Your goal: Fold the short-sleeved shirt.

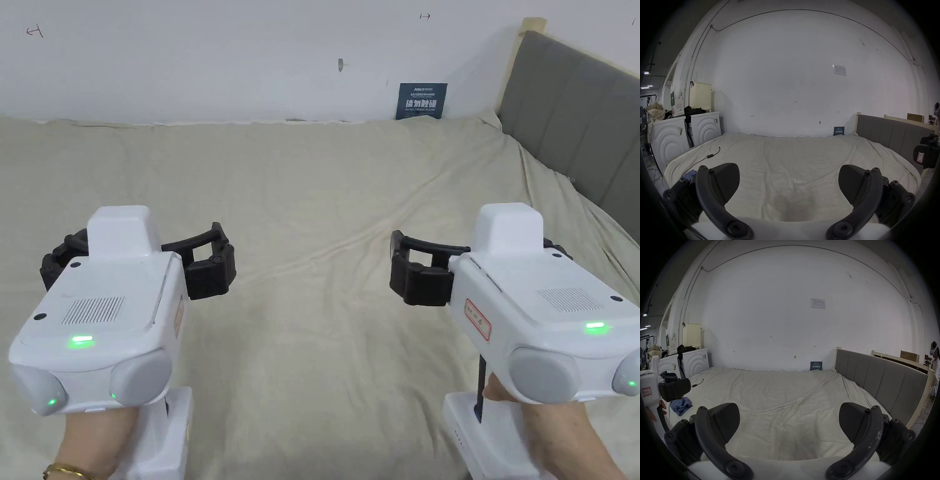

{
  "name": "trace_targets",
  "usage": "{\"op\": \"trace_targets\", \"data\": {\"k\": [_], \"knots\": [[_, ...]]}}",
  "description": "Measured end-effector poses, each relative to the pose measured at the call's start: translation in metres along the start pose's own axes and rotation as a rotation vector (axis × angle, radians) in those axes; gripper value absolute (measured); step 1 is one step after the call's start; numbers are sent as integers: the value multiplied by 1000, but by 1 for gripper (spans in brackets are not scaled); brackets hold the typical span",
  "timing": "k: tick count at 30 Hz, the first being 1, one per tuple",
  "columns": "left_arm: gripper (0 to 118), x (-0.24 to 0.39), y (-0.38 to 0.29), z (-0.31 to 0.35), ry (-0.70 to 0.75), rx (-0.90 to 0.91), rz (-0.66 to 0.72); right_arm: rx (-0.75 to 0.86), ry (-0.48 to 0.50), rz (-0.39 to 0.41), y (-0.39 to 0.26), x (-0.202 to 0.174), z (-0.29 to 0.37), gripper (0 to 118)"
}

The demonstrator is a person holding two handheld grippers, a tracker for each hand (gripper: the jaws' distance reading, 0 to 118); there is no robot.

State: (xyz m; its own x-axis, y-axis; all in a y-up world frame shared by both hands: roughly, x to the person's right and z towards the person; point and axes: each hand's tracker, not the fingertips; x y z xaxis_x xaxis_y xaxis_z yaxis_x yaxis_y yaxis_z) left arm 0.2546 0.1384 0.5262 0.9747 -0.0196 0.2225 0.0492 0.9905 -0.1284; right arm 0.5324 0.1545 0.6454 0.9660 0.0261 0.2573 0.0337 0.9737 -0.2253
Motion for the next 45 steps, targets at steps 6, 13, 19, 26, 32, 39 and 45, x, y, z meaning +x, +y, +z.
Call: {"op": "trace_targets", "data": {"k": [6, 13, 19, 26, 32, 39, 45], "knots": [[118, 0, 2, 1, 1, 2, 7, 9, 3, 6, 2, 1, 1, 118], [118, 1, 5, 2, -8, 18, 1, 19, -3, 0, 4, 0, 2, 118], [118, 2, 5, 1, -17, 17, 3, 15, -2, 7, 4, 0, 1, 118], [118, 3, 6, -1, -17, 0, 1, -16, -64, 3, 8, -4, 1, 118], [118, 7, 1, 1, -22, -36, 45, -187, -3, -95, 28, -2, 1, 118], [118, 28, -51, -1, -69, -232, 83, -447, 13, 38, 15, -26, 25, 118], [118, 48, -88, 1, -126, -341, 34, -539, 87, 30, -13, -43, 39, 118]]}}
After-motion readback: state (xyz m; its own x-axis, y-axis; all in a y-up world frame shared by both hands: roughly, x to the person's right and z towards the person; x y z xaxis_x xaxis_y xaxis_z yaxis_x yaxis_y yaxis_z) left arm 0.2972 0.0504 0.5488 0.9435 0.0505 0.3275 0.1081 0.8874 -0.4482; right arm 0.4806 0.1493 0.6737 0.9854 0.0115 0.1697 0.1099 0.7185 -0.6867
